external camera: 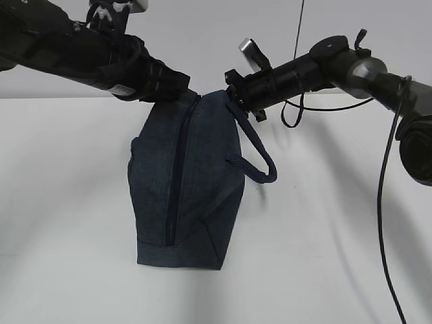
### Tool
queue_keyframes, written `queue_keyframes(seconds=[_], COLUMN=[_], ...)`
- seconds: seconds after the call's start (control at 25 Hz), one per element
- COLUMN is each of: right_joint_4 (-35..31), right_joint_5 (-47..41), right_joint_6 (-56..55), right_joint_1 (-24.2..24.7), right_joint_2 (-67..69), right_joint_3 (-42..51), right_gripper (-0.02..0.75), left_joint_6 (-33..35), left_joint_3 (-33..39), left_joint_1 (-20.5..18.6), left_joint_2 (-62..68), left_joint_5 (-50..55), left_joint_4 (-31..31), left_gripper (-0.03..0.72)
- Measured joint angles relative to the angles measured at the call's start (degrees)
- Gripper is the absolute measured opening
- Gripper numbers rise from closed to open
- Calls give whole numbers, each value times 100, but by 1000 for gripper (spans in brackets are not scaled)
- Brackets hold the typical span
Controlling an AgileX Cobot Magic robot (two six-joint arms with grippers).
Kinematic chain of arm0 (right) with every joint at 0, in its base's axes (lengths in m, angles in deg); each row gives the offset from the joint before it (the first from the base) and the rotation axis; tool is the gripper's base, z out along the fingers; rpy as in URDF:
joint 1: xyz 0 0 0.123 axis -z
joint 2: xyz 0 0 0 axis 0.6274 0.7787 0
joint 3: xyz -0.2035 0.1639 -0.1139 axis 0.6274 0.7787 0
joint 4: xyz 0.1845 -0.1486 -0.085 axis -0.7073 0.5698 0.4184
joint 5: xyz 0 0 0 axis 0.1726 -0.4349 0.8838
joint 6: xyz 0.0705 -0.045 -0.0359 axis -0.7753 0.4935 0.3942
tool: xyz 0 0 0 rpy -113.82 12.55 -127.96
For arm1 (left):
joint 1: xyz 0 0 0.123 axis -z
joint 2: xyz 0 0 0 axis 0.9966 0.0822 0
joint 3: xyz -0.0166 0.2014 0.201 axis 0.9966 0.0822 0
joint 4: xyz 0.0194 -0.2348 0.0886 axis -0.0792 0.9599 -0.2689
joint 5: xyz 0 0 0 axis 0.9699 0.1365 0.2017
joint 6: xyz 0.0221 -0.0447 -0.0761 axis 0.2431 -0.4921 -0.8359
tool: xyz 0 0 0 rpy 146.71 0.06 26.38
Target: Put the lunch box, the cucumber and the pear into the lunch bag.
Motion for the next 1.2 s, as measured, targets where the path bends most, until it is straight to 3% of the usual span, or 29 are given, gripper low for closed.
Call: queue_keyframes(seconds=[0.32, 1.2], right_joint_4=[413, 546], right_joint_5=[-23, -225], right_joint_6=[-326, -596], right_joint_1=[0, 0], right_joint_2=[24, -61], right_joint_3=[0, -64], right_gripper=[0, 0], left_joint_6=[0, 51], left_joint_3=[5, 30], left_joint_1=[0, 0], left_joint_2=[-40, -341], left_joint_5=[-5, 32], left_joint_4=[36, 102], left_gripper=[24, 24])
